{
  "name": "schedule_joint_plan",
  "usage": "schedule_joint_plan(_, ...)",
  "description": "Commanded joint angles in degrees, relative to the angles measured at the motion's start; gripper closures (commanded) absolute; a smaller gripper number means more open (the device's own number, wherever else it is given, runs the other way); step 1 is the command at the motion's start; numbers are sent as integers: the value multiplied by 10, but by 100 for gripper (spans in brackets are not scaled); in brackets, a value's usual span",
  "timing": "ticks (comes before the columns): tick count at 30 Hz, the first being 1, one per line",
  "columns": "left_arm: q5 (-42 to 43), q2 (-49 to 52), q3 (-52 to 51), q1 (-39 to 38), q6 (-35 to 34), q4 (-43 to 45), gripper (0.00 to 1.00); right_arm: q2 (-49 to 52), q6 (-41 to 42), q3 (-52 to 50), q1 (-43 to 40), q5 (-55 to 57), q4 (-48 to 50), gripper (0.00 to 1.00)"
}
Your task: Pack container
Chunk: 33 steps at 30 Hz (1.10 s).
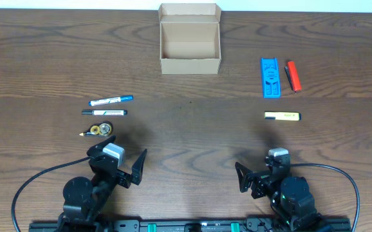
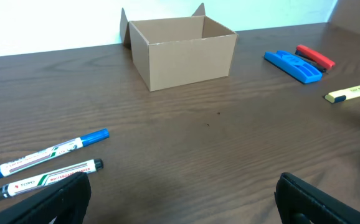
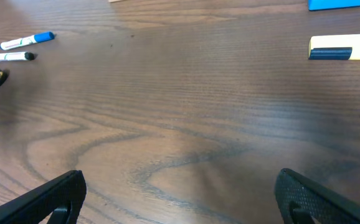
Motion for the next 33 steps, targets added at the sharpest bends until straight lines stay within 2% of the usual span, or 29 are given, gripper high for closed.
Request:
schedule_joint_plan(1, -2, -5, -14, 4, 4, -2, 5, -5, -7, -1, 7, 2, -1, 1)
schedule_joint_plan(21, -2, -5, -14, 4, 4, -2, 5, -5, -7, -1, 7, -24, 9, 1)
schedule_joint_plan(27, -2, -5, -14, 4, 4, -2, 5, -5, -2, -1, 7, -85, 90, 1)
schedule_joint_plan(33, -2, -5, -13, 4, 4, -2, 5, 33, 23, -1, 7, -71, 173, 1)
